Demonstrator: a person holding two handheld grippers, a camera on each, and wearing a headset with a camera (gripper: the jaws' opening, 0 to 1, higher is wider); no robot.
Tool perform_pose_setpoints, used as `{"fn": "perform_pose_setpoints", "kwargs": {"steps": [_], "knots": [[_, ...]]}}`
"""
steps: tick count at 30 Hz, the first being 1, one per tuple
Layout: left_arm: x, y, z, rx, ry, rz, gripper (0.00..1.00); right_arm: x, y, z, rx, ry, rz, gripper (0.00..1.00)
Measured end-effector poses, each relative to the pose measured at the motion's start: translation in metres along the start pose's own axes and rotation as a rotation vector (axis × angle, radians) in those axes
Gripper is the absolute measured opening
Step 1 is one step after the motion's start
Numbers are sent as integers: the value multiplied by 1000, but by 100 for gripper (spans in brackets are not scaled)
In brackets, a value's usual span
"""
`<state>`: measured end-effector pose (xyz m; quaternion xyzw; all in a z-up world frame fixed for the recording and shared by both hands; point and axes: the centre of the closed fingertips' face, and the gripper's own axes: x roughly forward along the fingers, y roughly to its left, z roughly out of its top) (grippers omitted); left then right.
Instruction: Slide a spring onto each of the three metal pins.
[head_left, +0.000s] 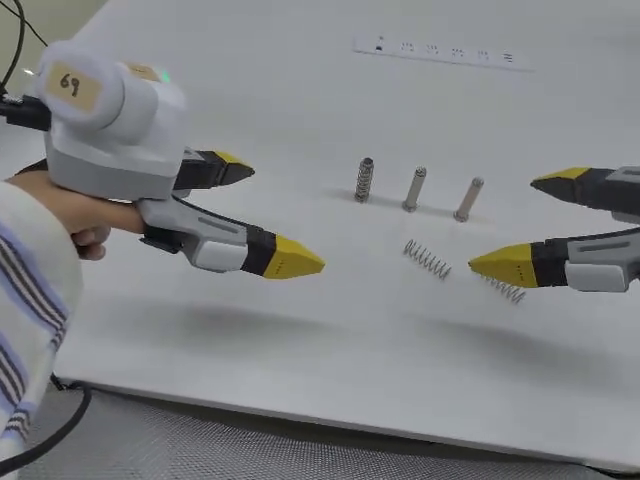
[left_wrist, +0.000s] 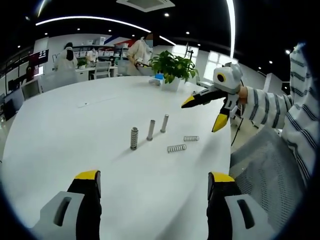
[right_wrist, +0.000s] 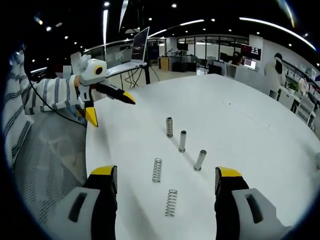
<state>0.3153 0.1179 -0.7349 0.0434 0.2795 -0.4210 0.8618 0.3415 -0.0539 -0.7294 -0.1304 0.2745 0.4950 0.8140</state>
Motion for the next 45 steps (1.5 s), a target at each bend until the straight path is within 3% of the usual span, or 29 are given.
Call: {"fn": "perform_pose_setpoints", "kwargs": {"steps": [7, 11, 14, 24, 32, 45], "knots": [[-1, 0, -2, 13, 12, -3, 85, -2, -3, -5, 31, -49, -13, 89], [0, -2, -5, 19, 24, -13, 85, -3, -2, -4, 50, -73, -23, 100], [0, 3, -6, 63, 40, 17, 83, -6, -7, -4, 72, -91, -44, 100], [4, 0, -6, 37, 43, -3, 81, -11, -16, -6, 100, -95, -88, 100], [15, -1, 2, 37, 31, -8, 79, -13, -14, -10, 96, -80, -101, 100], [33, -21, 12, 82, 45, -84, 68, -19, -13, -6, 114, -113, -106, 100]]}}
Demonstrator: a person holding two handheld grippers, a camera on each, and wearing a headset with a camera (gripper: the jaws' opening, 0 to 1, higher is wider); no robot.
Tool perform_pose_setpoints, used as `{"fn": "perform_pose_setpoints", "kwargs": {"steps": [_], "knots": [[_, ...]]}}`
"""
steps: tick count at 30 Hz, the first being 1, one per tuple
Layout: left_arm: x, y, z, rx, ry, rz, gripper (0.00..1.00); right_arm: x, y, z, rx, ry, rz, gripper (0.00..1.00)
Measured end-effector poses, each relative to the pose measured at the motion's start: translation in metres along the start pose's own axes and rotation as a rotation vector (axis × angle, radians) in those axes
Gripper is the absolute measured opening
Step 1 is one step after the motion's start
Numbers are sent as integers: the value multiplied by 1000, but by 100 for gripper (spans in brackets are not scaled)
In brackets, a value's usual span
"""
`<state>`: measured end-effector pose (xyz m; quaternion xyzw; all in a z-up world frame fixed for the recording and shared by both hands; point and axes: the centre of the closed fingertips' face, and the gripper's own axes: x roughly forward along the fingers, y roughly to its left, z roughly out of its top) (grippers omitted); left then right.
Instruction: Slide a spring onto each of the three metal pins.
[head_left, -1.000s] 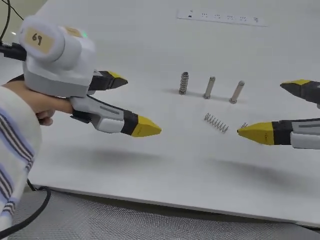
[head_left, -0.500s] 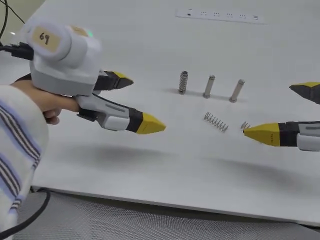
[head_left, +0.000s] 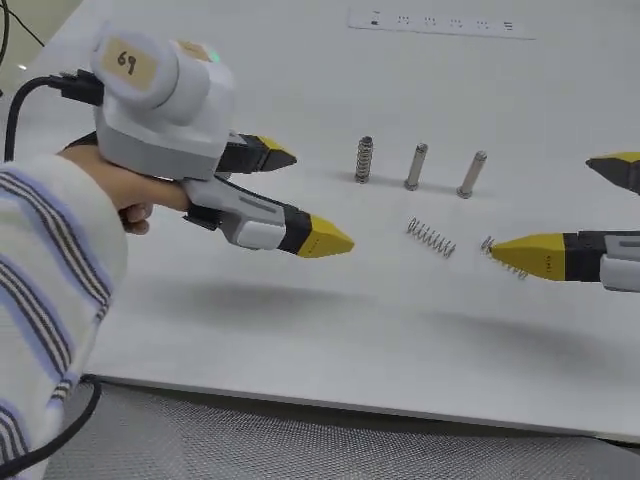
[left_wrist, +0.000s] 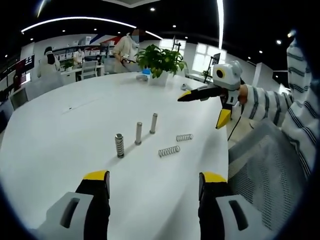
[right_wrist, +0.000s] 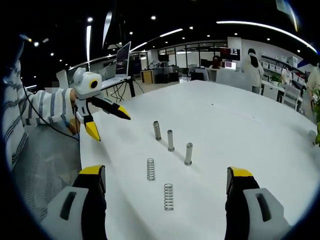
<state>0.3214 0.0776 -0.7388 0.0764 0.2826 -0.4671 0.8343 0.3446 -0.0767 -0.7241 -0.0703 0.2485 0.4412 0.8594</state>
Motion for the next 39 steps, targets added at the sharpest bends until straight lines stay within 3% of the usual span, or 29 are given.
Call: {"fn": "perform_pose_setpoints", "kwargs": {"steps": [8, 10, 15, 22, 25, 31, 39], "knots": [[12, 3, 7, 27, 9, -45, 62, -1, 3, -1, 12, -2, 2, 100], [16, -3, 9, 29, 15, -61, 61, -1, 4, -2, 8, 3, 7, 100], [28, -4, -2, 45, 88, -73, 59, -2, 5, -4, -4, 20, 10, 100], [43, -11, -7, 67, 103, -119, 49, -4, 8, -10, -6, 43, 12, 99], [51, -10, -8, 77, 112, -117, 53, -5, 7, -11, -11, 51, 10, 99], [59, -6, 1, 97, 94, -105, 56, -9, 3, -12, -27, 68, 6, 99], [70, -6, 13, 141, 93, -135, 51, -14, -1, -14, -37, 88, 0, 99]]}}
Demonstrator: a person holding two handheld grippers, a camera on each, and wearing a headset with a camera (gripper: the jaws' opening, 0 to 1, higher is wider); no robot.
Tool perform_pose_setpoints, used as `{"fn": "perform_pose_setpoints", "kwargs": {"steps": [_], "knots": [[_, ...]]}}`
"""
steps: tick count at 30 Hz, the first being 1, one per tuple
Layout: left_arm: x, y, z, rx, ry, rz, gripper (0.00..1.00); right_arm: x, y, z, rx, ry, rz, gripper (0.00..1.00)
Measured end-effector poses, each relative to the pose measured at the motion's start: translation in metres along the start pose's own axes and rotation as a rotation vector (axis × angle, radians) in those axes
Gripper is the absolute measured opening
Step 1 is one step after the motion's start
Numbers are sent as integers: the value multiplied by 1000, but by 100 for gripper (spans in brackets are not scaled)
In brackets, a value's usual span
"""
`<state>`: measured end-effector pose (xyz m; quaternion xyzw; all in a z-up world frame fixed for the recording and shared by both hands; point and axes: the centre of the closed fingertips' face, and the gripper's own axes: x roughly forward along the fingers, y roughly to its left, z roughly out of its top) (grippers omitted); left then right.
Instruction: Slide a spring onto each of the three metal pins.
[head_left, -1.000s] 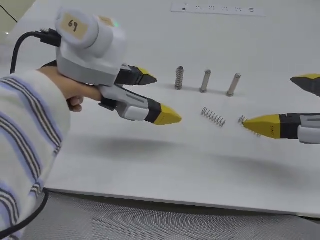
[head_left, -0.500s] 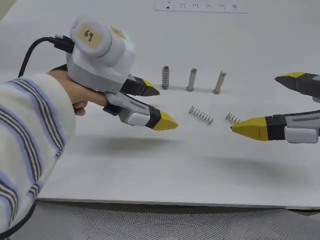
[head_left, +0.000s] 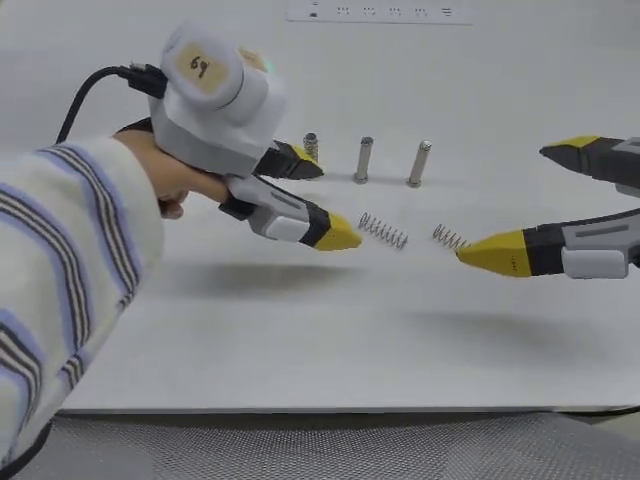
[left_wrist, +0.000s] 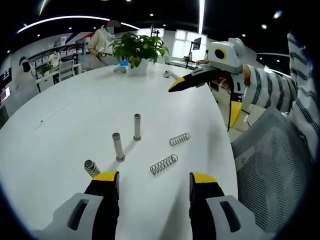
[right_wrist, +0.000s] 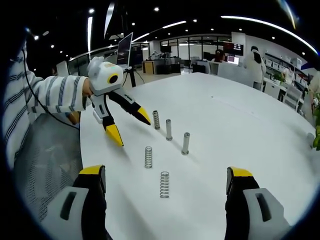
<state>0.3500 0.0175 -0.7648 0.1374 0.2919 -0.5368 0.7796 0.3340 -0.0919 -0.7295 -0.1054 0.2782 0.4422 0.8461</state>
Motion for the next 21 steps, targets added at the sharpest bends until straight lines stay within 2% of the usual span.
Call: {"fn": "perform_pose_setpoints", "kwargs": {"steps": [3, 9, 14, 18, 21], "knots": [[4, 0, 4, 15, 3, -8, 49, 0, 0, -2, 0, 12, 0, 99], [16, 1, 6, 55, 33, -24, 47, -1, -1, -4, 15, 13, -4, 99], [26, -3, 0, 80, 59, -54, 39, -1, -3, -6, 25, 13, -13, 99], [31, -7, -2, 79, 62, -70, 35, -3, -4, -4, 36, -4, -12, 99], [35, -13, 0, 169, 60, -94, 29, -3, -5, -5, 35, 0, -10, 99]]}}
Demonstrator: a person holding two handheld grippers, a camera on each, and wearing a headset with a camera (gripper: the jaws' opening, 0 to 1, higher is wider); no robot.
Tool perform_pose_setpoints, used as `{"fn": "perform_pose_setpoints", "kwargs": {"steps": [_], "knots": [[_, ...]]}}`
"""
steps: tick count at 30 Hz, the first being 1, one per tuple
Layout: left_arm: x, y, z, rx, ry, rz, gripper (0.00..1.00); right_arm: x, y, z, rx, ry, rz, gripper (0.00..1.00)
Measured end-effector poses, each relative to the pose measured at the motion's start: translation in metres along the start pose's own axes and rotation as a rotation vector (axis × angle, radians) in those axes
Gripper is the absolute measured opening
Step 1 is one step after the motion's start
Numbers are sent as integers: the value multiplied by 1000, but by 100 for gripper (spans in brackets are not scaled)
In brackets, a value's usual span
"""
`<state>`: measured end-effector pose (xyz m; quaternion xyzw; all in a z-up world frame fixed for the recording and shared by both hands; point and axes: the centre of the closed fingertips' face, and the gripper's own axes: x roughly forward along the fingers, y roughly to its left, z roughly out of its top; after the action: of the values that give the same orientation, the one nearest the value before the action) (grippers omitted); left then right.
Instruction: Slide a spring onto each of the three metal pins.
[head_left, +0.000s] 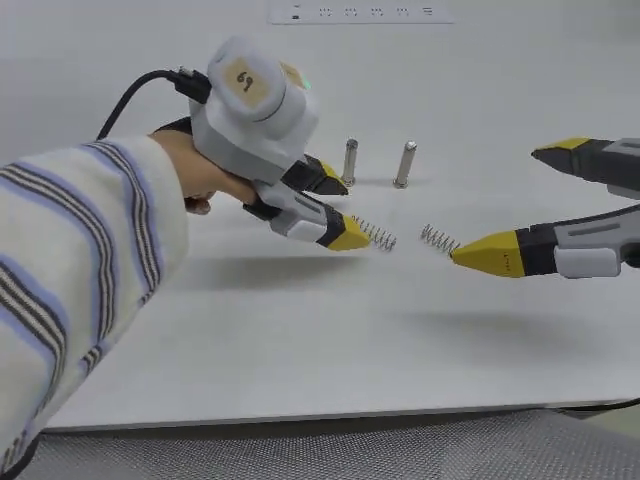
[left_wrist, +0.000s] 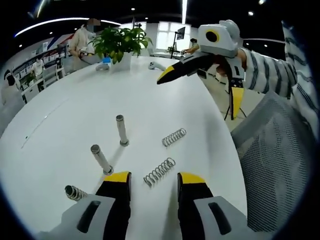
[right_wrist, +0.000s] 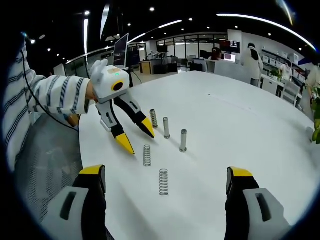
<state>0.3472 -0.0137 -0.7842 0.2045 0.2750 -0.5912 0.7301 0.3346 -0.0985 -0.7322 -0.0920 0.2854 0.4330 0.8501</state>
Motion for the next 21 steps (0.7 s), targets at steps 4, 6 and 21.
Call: {"fn": "perform_pose_setpoints", "kwargs": {"steps": [4, 6, 21], "knots": [[6, -6, 2, 52, 6, -15, 26, 0, 0, 0, 5, 0, 4, 99], [8, -6, 1, 54, 17, -18, 25, 1, 1, 1, 5, -2, 8, 99], [9, -6, -11, 86, 86, -28, 11, 2, 6, -1, 10, 7, 22, 99]]}}
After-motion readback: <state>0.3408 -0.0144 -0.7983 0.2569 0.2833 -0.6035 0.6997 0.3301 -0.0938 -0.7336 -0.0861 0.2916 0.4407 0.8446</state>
